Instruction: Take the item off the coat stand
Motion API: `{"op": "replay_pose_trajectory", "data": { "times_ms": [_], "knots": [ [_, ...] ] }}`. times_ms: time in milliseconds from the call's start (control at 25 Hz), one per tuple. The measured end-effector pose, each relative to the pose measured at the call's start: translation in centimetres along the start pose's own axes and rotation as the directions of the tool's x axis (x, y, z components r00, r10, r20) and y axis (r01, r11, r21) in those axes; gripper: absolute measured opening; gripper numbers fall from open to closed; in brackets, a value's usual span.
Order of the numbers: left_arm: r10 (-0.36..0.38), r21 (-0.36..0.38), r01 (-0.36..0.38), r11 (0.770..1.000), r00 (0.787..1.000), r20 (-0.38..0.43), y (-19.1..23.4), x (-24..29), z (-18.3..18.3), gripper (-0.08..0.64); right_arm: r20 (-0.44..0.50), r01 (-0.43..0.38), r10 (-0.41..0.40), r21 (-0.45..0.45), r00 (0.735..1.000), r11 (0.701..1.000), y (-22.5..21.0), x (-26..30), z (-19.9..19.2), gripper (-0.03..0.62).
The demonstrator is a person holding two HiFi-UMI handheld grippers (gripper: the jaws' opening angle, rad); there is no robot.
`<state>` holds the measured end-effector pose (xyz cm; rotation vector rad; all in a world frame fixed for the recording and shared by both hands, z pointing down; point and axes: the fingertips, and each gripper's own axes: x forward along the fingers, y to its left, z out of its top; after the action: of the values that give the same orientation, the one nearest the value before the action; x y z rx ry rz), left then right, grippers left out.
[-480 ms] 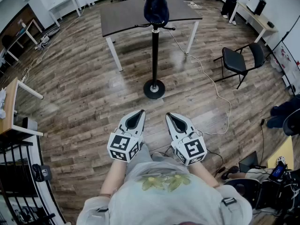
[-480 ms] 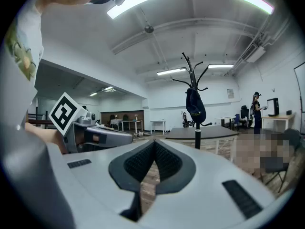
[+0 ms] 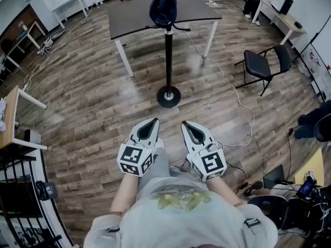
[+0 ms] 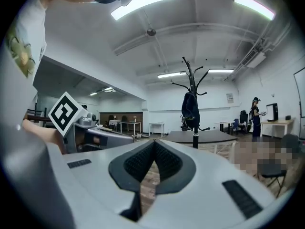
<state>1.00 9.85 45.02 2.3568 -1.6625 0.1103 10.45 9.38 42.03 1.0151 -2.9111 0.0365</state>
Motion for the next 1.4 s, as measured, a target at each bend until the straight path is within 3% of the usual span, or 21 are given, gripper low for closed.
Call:
{"op": "replay_pose_trajectory", "data": {
  "times_ms": [360, 880, 1400],
  "knots": [
    [-0.014, 0.023, 0.014, 1.000, 1.000, -0.002, 2.4, 3.0, 1.0, 0.015, 0.004, 0.026, -0.026, 0.001, 1.000, 1.000, -2.0, 2.7, -0.1, 0.006],
    [-0.020, 0.007, 0.020, 1.000, 1.000, -0.001, 9.2, 8.1, 3.4, 0.015, 0.032, 0.030, -0.029, -0.030, 0.999, 0.999, -5.3, 11.5, 2.2, 0.006],
    [-0.094, 0.005, 0.094, 0.996, 0.995, -0.018, 14.9, 13.9, 4.9, 0.015, 0.013, 0.080, -0.080, -0.030, 0.997, 0.996, -8.2, 19.0, 2.6, 0.006]
  ]
}}
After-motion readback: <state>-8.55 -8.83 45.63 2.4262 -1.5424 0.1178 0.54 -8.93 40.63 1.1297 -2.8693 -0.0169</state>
